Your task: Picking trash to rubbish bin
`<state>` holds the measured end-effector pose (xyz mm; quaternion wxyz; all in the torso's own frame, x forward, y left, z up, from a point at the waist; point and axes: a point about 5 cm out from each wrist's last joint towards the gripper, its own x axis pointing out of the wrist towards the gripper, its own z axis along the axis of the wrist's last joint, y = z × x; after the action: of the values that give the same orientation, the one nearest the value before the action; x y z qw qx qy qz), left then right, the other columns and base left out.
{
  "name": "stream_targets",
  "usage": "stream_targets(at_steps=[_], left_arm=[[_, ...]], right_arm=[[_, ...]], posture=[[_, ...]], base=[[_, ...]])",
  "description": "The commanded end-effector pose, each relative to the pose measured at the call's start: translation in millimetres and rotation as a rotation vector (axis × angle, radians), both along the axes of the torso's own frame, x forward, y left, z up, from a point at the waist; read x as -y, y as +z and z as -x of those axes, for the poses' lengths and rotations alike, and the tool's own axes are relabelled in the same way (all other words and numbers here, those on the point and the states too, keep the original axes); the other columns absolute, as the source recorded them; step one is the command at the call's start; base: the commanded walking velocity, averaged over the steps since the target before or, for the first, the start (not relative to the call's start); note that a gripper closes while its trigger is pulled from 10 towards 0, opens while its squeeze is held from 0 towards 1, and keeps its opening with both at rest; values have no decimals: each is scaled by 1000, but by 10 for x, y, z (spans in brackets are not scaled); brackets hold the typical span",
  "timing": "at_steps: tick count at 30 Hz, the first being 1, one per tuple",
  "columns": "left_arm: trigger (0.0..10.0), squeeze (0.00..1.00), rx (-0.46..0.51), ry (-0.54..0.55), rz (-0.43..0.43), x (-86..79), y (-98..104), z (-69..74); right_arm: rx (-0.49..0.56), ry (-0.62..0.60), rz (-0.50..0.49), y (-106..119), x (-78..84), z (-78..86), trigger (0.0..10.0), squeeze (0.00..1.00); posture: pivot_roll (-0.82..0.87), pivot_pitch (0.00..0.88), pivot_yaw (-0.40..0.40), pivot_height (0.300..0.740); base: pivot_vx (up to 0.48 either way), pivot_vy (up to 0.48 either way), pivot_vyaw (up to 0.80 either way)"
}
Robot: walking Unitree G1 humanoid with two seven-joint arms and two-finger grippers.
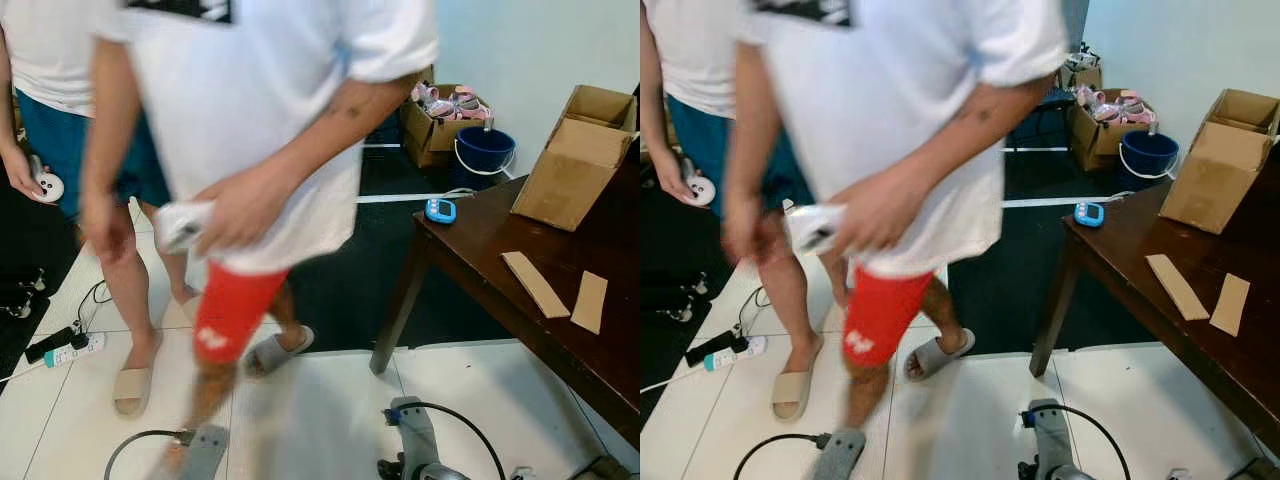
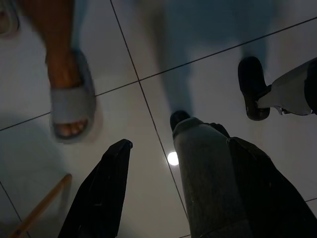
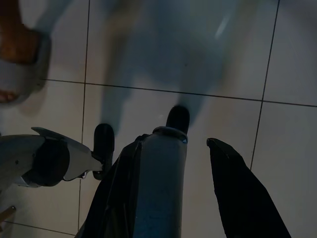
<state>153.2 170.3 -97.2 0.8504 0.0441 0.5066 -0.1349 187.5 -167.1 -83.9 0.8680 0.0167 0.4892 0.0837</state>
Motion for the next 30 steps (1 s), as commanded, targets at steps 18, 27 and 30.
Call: stream_targets(at_steps=[18, 27, 30], left_arm=[[10000, 0, -25, -32, -48, -111, -14, 55], [10000, 0, -32, -23, -52, -107, -26, 83], [10000, 0, -26, -13, -45, -69, -21, 56]], right_arm=[[6, -27, -10, -8, -23, 12, 10000, 0], [-3, 2, 1, -11, -27, 18, 10000, 0], [-3, 9, 5, -10, -21, 17, 10000, 0]], posture=[[26, 0, 31, 740], [32, 0, 16, 740], [35, 0, 10, 740]], base=[[0, 0, -44], [0, 0, -800], [0, 0, -800]])
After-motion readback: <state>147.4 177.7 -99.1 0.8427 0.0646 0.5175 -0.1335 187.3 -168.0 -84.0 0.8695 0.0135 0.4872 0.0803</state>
